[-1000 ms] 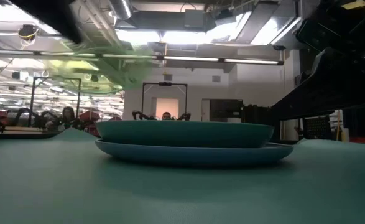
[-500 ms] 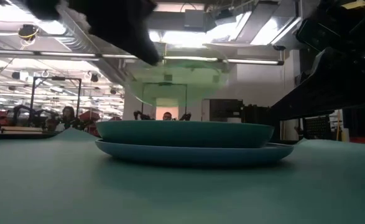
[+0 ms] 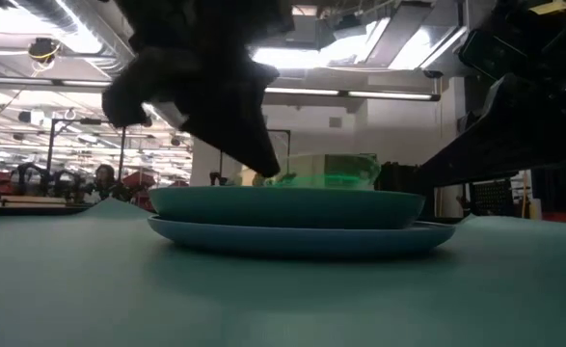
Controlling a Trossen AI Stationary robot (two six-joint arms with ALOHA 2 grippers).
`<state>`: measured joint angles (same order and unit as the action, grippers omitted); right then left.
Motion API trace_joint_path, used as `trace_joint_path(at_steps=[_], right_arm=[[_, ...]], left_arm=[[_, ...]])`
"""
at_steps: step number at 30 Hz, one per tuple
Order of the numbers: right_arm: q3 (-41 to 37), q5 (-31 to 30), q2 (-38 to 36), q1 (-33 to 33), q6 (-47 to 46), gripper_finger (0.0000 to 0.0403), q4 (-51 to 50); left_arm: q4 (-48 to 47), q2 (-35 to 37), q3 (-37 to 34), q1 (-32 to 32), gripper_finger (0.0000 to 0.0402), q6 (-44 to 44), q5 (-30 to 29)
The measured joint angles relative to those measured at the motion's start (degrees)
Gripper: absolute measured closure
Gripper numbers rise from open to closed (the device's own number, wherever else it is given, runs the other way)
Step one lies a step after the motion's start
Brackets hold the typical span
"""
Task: Stack plastic plates
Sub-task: Stack the green plate on top of the green plate
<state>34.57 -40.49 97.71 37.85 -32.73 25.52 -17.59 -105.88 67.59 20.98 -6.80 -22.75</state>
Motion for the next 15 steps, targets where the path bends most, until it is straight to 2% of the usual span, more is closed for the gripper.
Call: trace_joint_path(at_steps=[9, 15], right_arm=[[0.0, 0.0, 0.0, 0.0, 0.0, 0.0260, -0.1], [0.0, 0.0, 0.0, 0.0, 0.2, 0.0260, -0.1]], left_arm=[[-0.6, -1.2, 0.0, -0.1, 0.0400, -1.8, 0.0], [-1.2, -1.2, 0.0, -0.1, 0.0355, 0.9, 0.0]])
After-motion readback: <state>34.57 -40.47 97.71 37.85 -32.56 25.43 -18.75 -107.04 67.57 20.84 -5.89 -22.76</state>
